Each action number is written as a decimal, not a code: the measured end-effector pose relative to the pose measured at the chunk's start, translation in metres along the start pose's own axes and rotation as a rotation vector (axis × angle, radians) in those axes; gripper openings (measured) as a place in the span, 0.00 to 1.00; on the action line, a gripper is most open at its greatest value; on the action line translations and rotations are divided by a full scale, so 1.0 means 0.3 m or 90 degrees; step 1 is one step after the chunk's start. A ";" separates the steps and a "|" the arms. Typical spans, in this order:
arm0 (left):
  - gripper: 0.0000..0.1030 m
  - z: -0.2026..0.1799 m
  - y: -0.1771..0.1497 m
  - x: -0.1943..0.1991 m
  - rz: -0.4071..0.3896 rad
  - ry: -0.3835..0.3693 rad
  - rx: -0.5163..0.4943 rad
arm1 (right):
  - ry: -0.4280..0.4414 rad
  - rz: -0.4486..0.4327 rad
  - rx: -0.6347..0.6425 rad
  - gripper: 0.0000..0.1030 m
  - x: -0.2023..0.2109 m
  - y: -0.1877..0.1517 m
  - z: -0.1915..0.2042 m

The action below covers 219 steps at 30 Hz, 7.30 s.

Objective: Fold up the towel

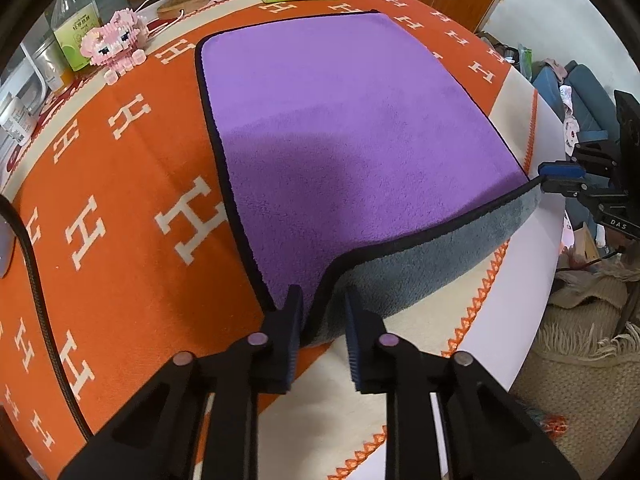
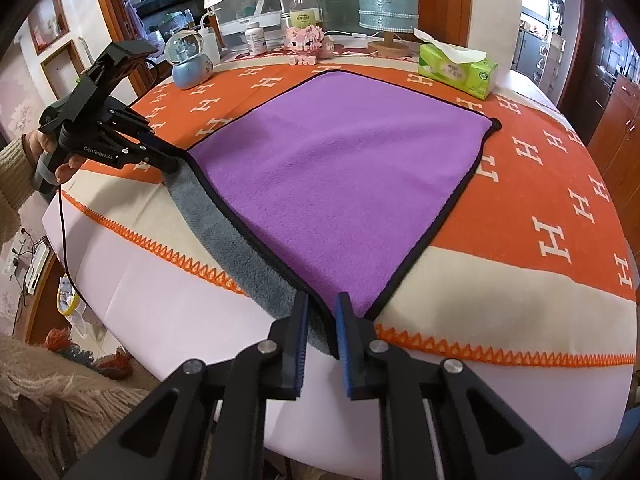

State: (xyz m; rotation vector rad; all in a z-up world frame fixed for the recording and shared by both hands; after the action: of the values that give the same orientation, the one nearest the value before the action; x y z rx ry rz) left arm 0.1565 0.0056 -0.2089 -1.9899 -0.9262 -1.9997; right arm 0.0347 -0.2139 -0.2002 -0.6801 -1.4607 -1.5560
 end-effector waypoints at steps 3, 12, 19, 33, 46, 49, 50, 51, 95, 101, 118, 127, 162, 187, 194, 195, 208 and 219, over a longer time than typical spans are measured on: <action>0.11 -0.004 -0.007 0.002 0.003 0.010 -0.005 | 0.001 -0.001 -0.001 0.10 0.001 0.000 -0.002; 0.09 -0.022 0.002 0.001 0.007 0.026 -0.023 | 0.004 0.010 0.004 0.08 -0.007 -0.002 -0.005; 0.10 -0.021 0.002 -0.011 0.012 0.027 -0.023 | 0.005 0.028 0.008 0.08 -0.017 0.001 -0.007; 0.08 -0.015 0.002 -0.005 0.004 0.039 -0.027 | 0.005 0.042 0.039 0.04 -0.030 -0.007 0.006; 0.05 -0.020 0.061 0.058 -0.040 0.118 -0.026 | 0.005 0.003 0.017 0.04 0.018 0.033 -0.014; 0.05 -0.008 0.091 0.078 -0.055 0.136 -0.015 | -0.001 -0.006 0.005 0.04 0.026 0.059 -0.031; 0.05 -0.005 0.102 0.082 -0.059 0.140 -0.012 | -0.005 -0.010 0.000 0.04 0.029 0.073 -0.040; 0.05 0.000 0.119 0.090 -0.065 0.148 -0.010 | -0.009 -0.014 -0.004 0.04 0.030 0.086 -0.048; 0.06 0.449 0.749 -0.225 -0.068 0.324 0.198 | -0.202 -0.085 -0.136 0.04 -0.342 0.728 -0.497; 0.14 0.457 0.746 -0.252 -0.065 0.335 0.224 | -0.215 -0.070 -0.159 0.12 -0.365 0.724 -0.520; 0.91 0.404 0.674 -0.076 -0.115 0.349 0.313 | -0.202 -0.084 -0.222 0.45 -0.260 0.736 -0.471; 0.99 0.319 0.619 0.040 -0.171 0.327 0.334 | -0.176 -0.120 -0.221 0.65 -0.182 0.733 -0.350; 0.99 -0.034 0.200 0.375 -0.266 0.358 0.413 | -0.086 -0.213 -0.167 1.00 0.094 0.587 0.004; 0.99 -0.338 -0.067 0.582 -0.258 0.368 0.454 | -0.094 -0.189 -0.109 1.00 0.320 0.342 0.191; 0.99 -0.367 -0.071 0.619 -0.256 0.372 0.472 | -0.100 -0.178 -0.109 1.00 0.361 0.304 0.207; 0.99 -0.369 -0.068 0.620 -0.256 0.370 0.472 | -0.098 -0.180 -0.110 1.00 0.368 0.302 0.208; 0.99 -0.392 -0.055 0.657 -0.269 0.393 0.464 | -0.106 -0.189 -0.122 1.00 0.421 0.300 0.213; 0.99 -0.404 -0.045 0.651 -0.262 0.390 0.450 | -0.115 -0.194 -0.122 1.00 0.438 0.294 0.214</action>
State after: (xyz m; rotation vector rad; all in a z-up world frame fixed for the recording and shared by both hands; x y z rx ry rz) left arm 0.0289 0.0105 -0.0173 -0.7999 -1.6364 -1.8775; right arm 0.0382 -0.1748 -0.0340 -0.7514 -1.6190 -1.9294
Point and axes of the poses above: each gripper's, at about its wrist camera, not at the fingertips, and x roughly against the way its jaws point, z to its left, y to its top, the point moved 3 cm from there along -x, roughly the way its jaws point, and after that the axes turned 9 degrees about -x, right-handed, at the moved point
